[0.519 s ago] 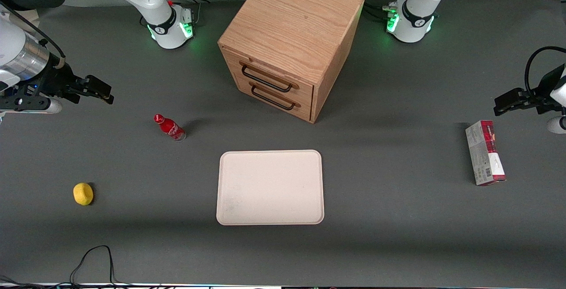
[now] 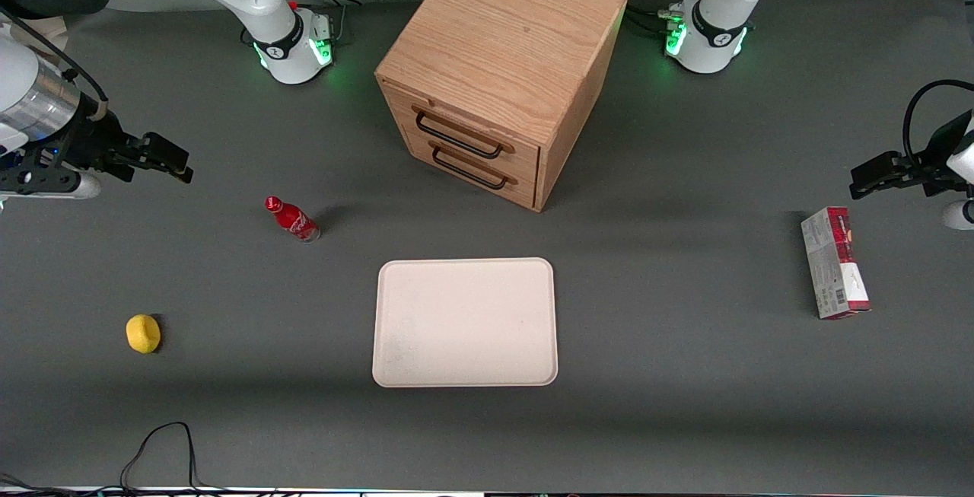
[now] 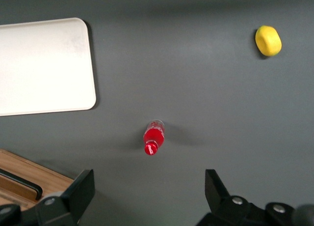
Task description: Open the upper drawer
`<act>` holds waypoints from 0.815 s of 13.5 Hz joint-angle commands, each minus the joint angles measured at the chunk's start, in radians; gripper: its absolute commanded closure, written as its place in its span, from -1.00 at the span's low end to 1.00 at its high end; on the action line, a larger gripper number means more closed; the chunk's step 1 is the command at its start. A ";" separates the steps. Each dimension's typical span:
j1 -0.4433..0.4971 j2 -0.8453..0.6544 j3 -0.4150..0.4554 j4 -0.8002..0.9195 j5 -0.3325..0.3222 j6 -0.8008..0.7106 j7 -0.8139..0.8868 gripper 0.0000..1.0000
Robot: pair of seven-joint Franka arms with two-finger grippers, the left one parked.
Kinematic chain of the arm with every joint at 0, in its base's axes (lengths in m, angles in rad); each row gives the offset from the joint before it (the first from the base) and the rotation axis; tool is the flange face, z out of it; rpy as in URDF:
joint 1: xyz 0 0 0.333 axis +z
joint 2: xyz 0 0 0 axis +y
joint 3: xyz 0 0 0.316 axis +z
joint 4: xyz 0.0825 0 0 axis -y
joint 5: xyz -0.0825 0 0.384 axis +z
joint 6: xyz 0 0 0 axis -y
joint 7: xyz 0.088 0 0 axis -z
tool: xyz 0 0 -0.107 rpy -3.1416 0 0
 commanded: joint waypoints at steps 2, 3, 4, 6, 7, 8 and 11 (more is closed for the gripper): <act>0.002 0.182 0.096 0.242 -0.014 -0.038 0.012 -1.00; 0.002 0.198 0.134 0.251 -0.013 -0.037 0.003 -1.00; 0.002 0.202 0.180 0.253 -0.013 -0.037 -0.055 -1.00; 0.002 0.221 0.281 0.263 -0.014 -0.029 -0.214 -1.00; 0.002 0.233 0.321 0.282 -0.008 -0.031 -0.271 -1.00; 0.002 0.244 0.373 0.289 -0.010 -0.038 -0.319 -1.00; 0.002 0.296 0.542 0.292 -0.003 -0.038 -0.368 -1.00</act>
